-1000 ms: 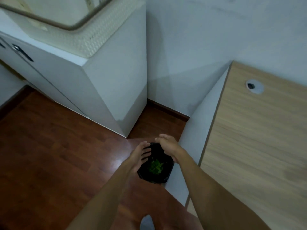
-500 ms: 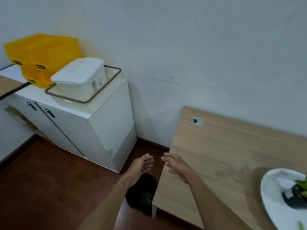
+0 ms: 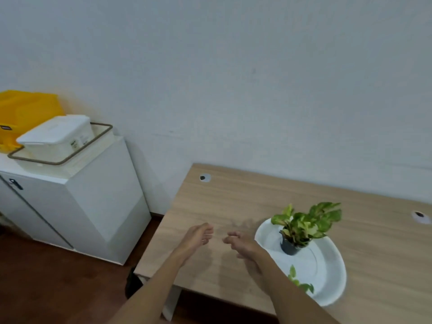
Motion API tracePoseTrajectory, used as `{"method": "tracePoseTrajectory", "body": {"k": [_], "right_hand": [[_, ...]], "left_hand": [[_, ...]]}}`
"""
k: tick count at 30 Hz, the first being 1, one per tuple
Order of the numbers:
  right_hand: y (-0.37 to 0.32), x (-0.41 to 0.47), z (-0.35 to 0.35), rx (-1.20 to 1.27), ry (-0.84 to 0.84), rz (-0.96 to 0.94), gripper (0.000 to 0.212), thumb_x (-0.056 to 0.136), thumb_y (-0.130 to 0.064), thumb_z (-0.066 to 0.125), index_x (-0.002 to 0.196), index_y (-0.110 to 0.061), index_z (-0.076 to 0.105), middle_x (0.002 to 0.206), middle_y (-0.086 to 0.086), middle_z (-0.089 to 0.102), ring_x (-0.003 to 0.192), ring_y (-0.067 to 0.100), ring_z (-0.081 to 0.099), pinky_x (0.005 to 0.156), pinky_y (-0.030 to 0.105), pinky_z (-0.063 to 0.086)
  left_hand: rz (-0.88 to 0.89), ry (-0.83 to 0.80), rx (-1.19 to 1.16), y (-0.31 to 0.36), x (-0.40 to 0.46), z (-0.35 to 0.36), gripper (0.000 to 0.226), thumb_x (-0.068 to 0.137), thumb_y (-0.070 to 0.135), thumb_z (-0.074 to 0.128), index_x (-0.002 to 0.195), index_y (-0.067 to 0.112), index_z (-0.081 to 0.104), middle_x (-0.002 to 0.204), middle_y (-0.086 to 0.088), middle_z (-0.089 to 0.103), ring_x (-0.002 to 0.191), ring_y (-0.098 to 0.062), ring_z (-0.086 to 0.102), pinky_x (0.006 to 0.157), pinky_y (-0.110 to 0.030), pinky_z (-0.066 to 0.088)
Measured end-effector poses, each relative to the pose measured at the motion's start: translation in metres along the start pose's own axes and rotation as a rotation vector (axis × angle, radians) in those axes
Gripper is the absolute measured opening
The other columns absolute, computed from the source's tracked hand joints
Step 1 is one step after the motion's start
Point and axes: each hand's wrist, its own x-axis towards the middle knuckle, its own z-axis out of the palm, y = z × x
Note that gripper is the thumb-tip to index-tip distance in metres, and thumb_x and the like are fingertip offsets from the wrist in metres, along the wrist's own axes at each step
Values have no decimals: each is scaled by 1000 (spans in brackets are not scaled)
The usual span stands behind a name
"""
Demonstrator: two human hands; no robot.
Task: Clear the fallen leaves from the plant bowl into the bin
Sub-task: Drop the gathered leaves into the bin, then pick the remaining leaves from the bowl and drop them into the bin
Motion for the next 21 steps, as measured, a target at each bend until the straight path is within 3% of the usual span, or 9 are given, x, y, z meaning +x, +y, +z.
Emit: {"method": "tracePoseTrajectory", "body": {"k": [5, 9, 12, 14, 18, 21], "right_hand": [[56, -31, -69, 7, 18, -17, 49, 90, -28, 64, 136, -15, 56, 110, 5, 62, 105, 20, 58, 86, 30, 47], [108, -46, -111, 7, 70, 1, 52, 89, -30, 64, 138, -18, 55, 130, 3, 60, 121, 20, 56, 105, 38, 45], [141, -51, -132, -5, 116, 5, 48, 88, -28, 64, 135, -19, 58, 111, 0, 67, 99, 16, 64, 92, 30, 50], [160, -53, -143, -18, 154, -11, 45, 90, -26, 62, 134, -20, 59, 118, 4, 67, 95, 16, 66, 86, 30, 53], [185, -51, -157, -94, 214, -48, 43, 92, -22, 58, 135, -20, 59, 133, 6, 62, 119, 17, 60, 97, 30, 49], [194, -41, -161, -184, 231, -92, 41, 95, -19, 55, 136, -18, 58, 139, 3, 60, 129, 16, 54, 106, 29, 45]], "left_hand": [[64, -6, 81, -15, -17, 84, 25, 100, 25, 50, 107, 8, 67, 110, -13, 68, 100, -24, 65, 92, -32, 50], [116, -9, 194, -37, -27, 131, 19, 92, 30, 52, 89, 17, 67, 98, -4, 69, 92, -21, 63, 91, -37, 50], [125, 12, 320, -54, -27, 155, 22, 96, 24, 51, 95, 21, 73, 101, 3, 72, 100, -19, 65, 93, -37, 49], [148, 63, 384, -65, -26, 168, 25, 98, 20, 51, 108, 13, 73, 105, 2, 69, 107, -21, 63, 92, -34, 47], [175, 224, 396, -80, -19, 185, 30, 96, 10, 53, 122, 3, 66, 114, -9, 70, 109, -27, 64, 95, -39, 51], [191, 308, 355, -89, -12, 192, 20, 91, 6, 59, 108, 10, 70, 100, -6, 73, 94, -25, 68, 81, -35, 53]]}}
